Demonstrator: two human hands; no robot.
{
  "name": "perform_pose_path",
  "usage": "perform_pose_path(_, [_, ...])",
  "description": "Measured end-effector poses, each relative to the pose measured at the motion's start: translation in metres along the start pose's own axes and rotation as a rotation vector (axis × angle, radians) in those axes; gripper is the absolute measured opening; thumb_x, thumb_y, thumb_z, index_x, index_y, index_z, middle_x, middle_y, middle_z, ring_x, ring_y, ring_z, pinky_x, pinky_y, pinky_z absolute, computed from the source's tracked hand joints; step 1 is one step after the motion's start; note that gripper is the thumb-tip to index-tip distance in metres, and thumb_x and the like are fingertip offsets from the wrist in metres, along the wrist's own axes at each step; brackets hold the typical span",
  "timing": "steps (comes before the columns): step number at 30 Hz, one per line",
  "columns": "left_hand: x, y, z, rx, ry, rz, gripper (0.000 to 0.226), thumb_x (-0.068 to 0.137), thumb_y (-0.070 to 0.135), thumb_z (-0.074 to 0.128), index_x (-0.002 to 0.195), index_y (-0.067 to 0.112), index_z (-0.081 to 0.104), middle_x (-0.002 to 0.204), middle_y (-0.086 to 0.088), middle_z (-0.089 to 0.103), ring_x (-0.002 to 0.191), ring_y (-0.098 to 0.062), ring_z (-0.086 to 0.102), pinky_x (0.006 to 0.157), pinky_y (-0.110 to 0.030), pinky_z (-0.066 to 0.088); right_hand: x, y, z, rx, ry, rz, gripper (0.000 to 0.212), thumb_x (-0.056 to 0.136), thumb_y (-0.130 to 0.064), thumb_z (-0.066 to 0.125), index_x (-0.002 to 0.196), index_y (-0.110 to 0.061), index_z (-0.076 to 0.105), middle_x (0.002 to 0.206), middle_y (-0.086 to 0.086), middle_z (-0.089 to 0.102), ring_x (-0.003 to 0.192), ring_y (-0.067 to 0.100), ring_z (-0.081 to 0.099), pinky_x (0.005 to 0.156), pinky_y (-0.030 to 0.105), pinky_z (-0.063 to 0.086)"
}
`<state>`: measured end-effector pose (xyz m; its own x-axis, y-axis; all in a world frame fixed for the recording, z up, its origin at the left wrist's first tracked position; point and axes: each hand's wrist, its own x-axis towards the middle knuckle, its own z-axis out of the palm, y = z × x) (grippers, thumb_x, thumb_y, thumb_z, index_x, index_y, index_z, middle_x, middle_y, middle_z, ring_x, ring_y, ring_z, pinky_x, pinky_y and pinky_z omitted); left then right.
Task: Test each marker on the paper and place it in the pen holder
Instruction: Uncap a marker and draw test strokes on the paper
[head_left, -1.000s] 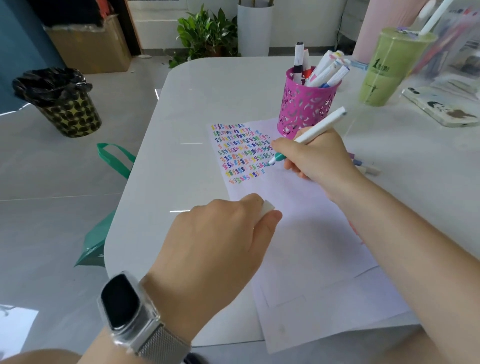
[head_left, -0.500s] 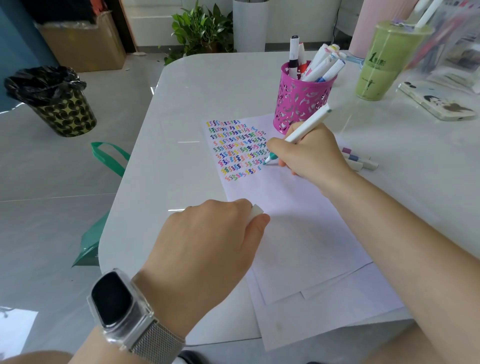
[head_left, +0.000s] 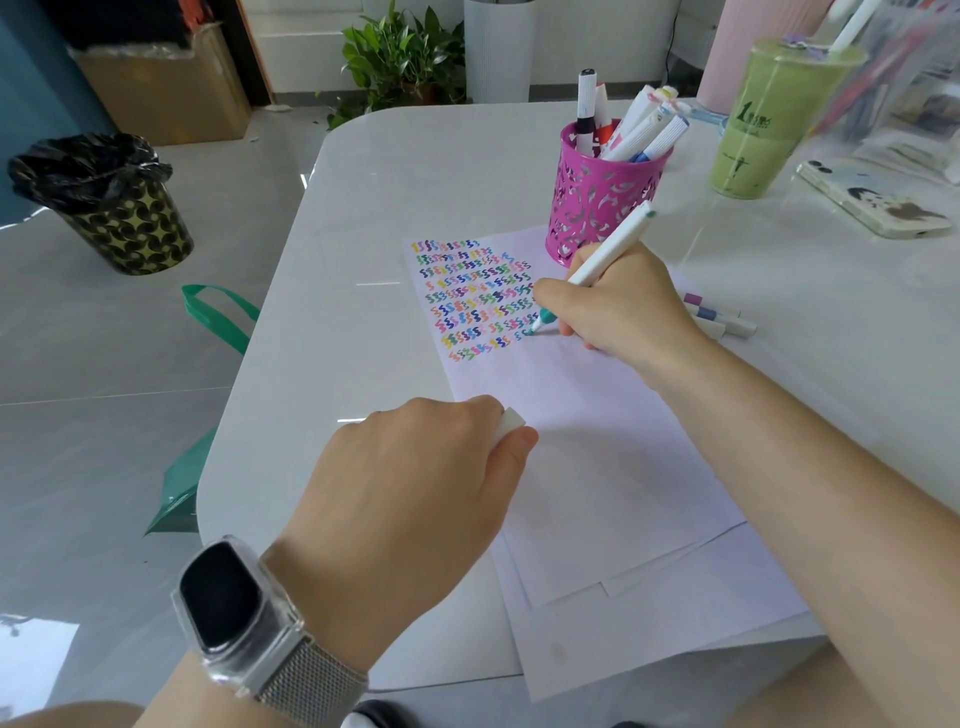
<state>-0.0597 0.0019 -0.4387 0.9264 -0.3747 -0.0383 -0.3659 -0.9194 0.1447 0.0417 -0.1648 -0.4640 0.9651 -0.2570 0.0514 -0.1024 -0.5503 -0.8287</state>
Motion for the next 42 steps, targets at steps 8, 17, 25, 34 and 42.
perform_pose_path(8, [0.001, -0.002, 0.002, -0.032, 0.047, 0.002, 0.042, 0.088, 0.056, 0.016, 0.072, 0.022, 0.034, 0.064, 0.0, 0.044, 0.067, -0.024, 0.049, 0.066, -0.032, 0.045, 0.0, -0.007, -0.006, 0.258, 0.146, 0.017, 0.032, 0.076, -0.021, 0.069, 0.05, -0.017, 0.051, 0.04, -0.007, 0.052, 0.034, 0.01, 0.04, 0.046, 0.024, 0.037])
perform_pose_path(17, [0.003, -0.009, 0.001, -0.277, 0.234, -0.081, 0.039, 0.085, 0.056, 0.034, 0.07, 0.021, 0.044, 0.055, 0.0, 0.042, 0.059, -0.023, 0.044, 0.053, -0.032, 0.035, -0.026, -0.034, -0.021, 0.666, -0.051, 0.058, 0.038, 0.086, -0.032, 0.066, 0.052, -0.018, 0.064, 0.039, -0.002, 0.047, 0.039, 0.011, 0.041, 0.04, 0.018, 0.032])
perform_pose_path(25, [0.009, -0.011, 0.011, -0.479, 0.202, -0.115, 0.037, 0.084, 0.054, 0.035, 0.074, 0.021, 0.049, 0.073, 0.004, 0.065, 0.07, -0.022, 0.063, 0.069, -0.043, 0.051, -0.036, -0.038, -0.021, 0.593, -0.142, -0.021, 0.051, 0.089, -0.016, 0.055, 0.04, -0.02, 0.043, 0.034, -0.003, 0.031, 0.034, 0.012, 0.024, 0.04, 0.014, 0.021])
perform_pose_path(34, [0.009, -0.008, 0.006, -0.531, 0.234, -0.113, 0.037, 0.078, 0.057, 0.034, 0.078, 0.024, 0.052, 0.071, 0.005, 0.065, 0.068, -0.022, 0.063, 0.067, -0.044, 0.052, -0.038, -0.038, -0.017, 0.577, -0.211, -0.066, 0.045, 0.089, -0.014, 0.056, 0.047, -0.014, 0.038, 0.036, 0.0, 0.026, 0.036, 0.015, 0.02, 0.041, 0.016, 0.019])
perform_pose_path(42, [0.01, -0.006, 0.007, -0.63, 0.253, -0.109, 0.023, 0.08, 0.05, 0.05, 0.077, 0.028, 0.056, 0.062, 0.01, 0.065, 0.059, -0.012, 0.062, 0.064, -0.039, 0.053, -0.042, -0.038, -0.008, 0.542, -0.272, -0.1, 0.045, 0.089, -0.013, 0.059, 0.051, -0.014, 0.034, 0.038, -0.002, 0.026, 0.037, 0.015, 0.022, 0.042, 0.019, 0.018])
